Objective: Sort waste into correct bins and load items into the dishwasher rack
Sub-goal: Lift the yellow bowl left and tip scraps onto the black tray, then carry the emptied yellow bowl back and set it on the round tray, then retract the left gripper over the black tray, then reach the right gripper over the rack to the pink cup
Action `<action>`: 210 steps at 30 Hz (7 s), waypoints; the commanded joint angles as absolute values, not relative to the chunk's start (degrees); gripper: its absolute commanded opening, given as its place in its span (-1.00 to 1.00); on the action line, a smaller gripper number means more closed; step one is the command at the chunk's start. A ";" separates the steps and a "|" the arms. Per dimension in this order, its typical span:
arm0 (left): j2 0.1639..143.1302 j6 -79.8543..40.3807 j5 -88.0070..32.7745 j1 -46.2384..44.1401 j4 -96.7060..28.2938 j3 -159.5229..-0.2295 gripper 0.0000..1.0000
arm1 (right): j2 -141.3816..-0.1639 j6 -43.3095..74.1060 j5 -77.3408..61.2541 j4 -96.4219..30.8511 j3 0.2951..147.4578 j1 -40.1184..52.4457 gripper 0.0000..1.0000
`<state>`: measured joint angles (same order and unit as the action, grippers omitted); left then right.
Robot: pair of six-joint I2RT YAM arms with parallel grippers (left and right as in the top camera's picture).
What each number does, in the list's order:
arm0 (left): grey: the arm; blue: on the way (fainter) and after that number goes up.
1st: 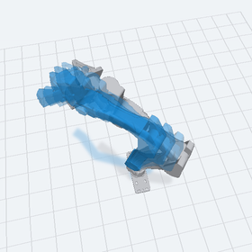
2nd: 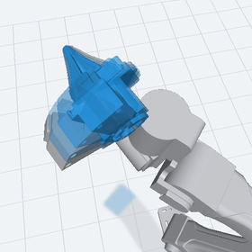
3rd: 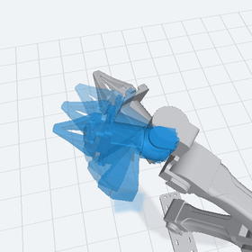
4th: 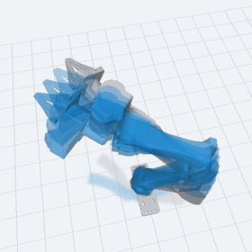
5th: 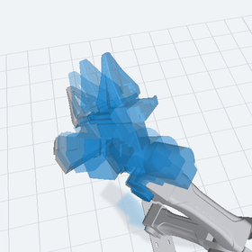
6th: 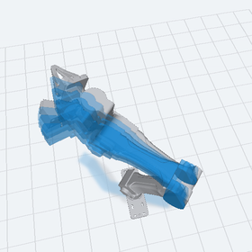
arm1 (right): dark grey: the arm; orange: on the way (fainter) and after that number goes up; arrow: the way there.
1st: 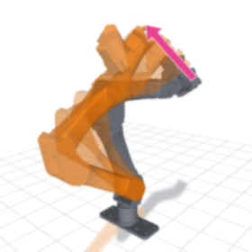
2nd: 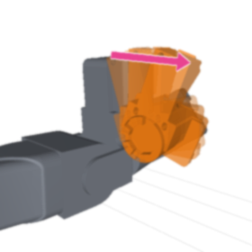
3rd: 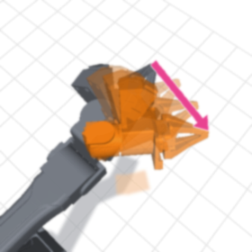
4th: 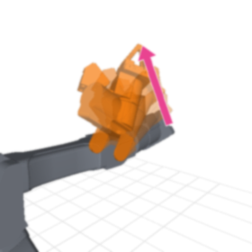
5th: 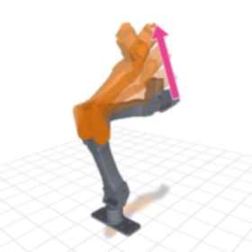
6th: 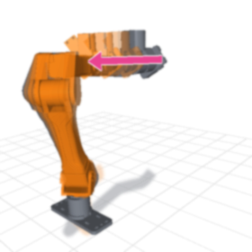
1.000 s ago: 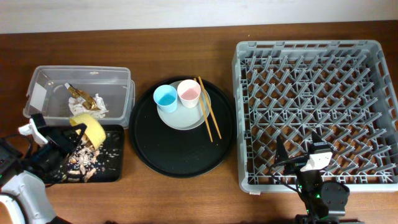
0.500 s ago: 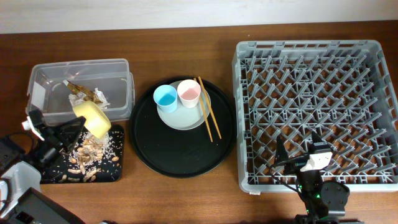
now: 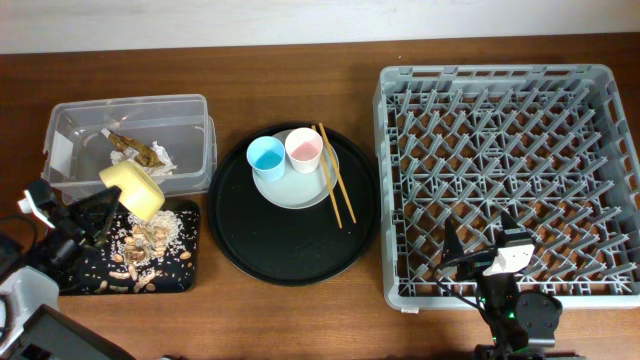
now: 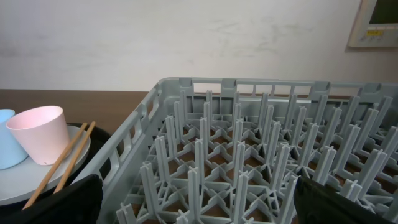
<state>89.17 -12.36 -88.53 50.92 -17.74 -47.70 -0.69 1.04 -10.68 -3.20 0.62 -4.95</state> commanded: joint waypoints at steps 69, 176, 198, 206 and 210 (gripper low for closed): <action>69.67 -20.95 -0.99 -32.18 -42.94 -47.72 -0.99 | -0.40 0.89 -11.40 -3.46 0.32 -5.28 0.97; 76.01 -22.26 4.51 5.80 -46.19 -71.40 0.98 | -54.83 3.46 -17.61 -62.57 75.81 -5.28 0.96; 76.01 -22.26 4.51 5.80 -46.19 -71.40 0.98 | -96.75 -19.66 -22.31 -47.86 90.65 18.63 0.18; 76.01 -22.26 4.54 5.80 -46.19 -71.40 0.98 | -101.69 -23.44 -6.17 -36.21 90.65 32.69 0.21; 76.01 -22.26 4.54 5.80 -46.19 -71.40 0.98 | -107.18 -23.77 -6.15 -34.48 90.65 33.36 0.20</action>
